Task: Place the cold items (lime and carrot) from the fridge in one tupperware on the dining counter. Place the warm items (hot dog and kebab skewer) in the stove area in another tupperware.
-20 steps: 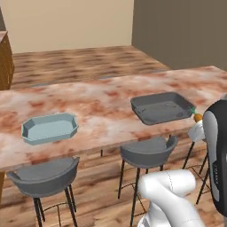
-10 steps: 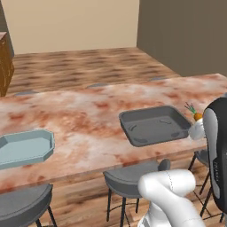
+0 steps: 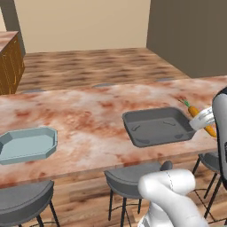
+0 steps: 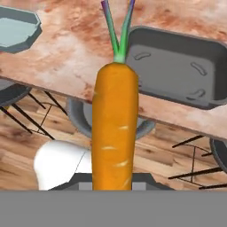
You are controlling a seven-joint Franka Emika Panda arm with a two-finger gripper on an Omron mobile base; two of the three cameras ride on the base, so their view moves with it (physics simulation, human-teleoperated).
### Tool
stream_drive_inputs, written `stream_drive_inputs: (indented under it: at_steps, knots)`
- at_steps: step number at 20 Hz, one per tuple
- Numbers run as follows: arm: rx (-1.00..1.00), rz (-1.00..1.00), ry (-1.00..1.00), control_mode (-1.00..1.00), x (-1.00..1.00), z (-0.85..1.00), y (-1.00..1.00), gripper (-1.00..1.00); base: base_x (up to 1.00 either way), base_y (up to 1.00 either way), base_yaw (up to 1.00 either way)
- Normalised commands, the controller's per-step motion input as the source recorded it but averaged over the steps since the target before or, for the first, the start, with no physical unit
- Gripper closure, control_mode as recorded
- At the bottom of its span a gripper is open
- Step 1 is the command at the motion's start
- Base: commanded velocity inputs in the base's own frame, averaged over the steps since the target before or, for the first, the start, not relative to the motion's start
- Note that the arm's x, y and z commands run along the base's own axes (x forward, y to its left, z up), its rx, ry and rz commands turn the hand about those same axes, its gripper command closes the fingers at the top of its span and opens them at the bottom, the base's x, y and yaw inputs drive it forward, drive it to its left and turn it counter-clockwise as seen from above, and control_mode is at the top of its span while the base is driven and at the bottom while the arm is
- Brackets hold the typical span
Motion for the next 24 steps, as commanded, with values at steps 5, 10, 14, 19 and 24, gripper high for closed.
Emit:
stream_drive_inputs:
  at_steps: [5,10,14,19,24]
  knots:
    - [0.05,0.53,0.17,-1.00,1.00,0.00,-0.19,1.00,0.00,0.00,0.00]
    - [0.00,0.49,0.15,-1.00,0.85,-0.16,-0.25,1.00,0.00,0.00,0.00]
    - [-0.04,0.36,-0.01,-1.00,0.36,-0.54,-0.21,1.00,0.00,0.00,0.00]
    - [-0.16,0.08,-0.02,-1.00,0.31,-0.55,-0.02,1.00,0.00,0.00,0.00]
    - [-0.03,0.00,0.00,-1.00,0.47,-0.31,0.00,1.00,0.00,0.00,0.00]
